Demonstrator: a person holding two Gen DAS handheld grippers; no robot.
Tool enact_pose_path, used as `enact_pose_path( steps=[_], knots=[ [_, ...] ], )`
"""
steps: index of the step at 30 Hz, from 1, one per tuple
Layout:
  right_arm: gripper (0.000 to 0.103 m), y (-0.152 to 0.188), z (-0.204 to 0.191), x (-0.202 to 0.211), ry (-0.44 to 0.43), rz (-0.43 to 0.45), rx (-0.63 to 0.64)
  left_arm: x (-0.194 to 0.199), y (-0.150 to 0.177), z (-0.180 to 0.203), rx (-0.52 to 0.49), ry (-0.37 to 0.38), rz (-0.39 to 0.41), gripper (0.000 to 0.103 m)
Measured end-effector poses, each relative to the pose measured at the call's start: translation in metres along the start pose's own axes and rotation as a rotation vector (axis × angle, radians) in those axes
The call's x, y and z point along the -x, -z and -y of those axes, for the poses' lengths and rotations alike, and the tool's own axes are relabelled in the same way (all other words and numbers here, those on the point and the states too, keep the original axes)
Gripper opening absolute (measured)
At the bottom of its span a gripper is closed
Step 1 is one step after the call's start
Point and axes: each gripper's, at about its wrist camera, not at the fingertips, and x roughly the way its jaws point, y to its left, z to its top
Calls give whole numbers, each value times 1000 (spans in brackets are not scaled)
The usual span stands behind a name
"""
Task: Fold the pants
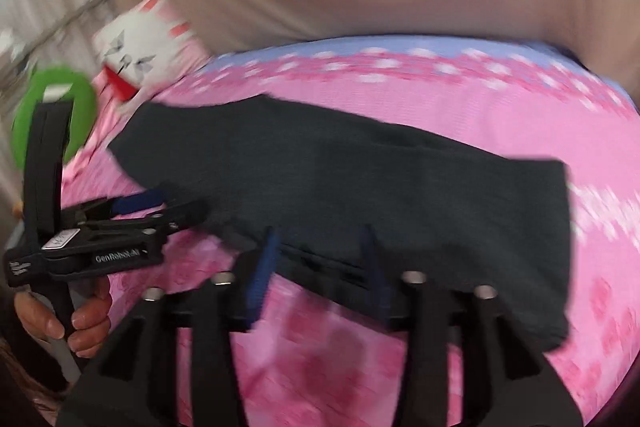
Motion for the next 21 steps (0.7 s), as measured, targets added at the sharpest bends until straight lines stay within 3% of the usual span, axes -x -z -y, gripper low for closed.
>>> enact_pose_path(
  steps=[2, 4, 5, 7, 9, 10, 16, 18, 21],
  knots=[
    [47, -3, -18, -20, -6, -20, 42, 3, 1, -9, 11, -5, -6, 82],
    [46, -8, -23, -43, 48, -57, 63, 3, 2, -25, 27, -78, -2, 84],
    [46, -7, -24, -52, 112, -70, 77, 3, 2, -32, 31, -68, -6, 84],
    [46, -7, -20, -57, 109, -67, 60, 4, 2, -47, 52, -48, -22, 84],
    [17, -10, -17, -56, 86, -68, 26, 5, 1, -58, 62, -50, -17, 84],
    [11, -13, -13, -54, 81, -63, -3, 5, 1, -62, 65, -51, -17, 84],
    [9, -59, -18, -35, 12, 61, -86, 3, -1, -84, 95, -47, -18, 84],
    [10, -68, -25, -46, -37, 55, -97, 4, 0, -91, 105, -53, -16, 84],
    [15, -62, -43, -93, -76, -44, -78, 5, 2, -101, 120, -68, -18, 84]
  ],
)
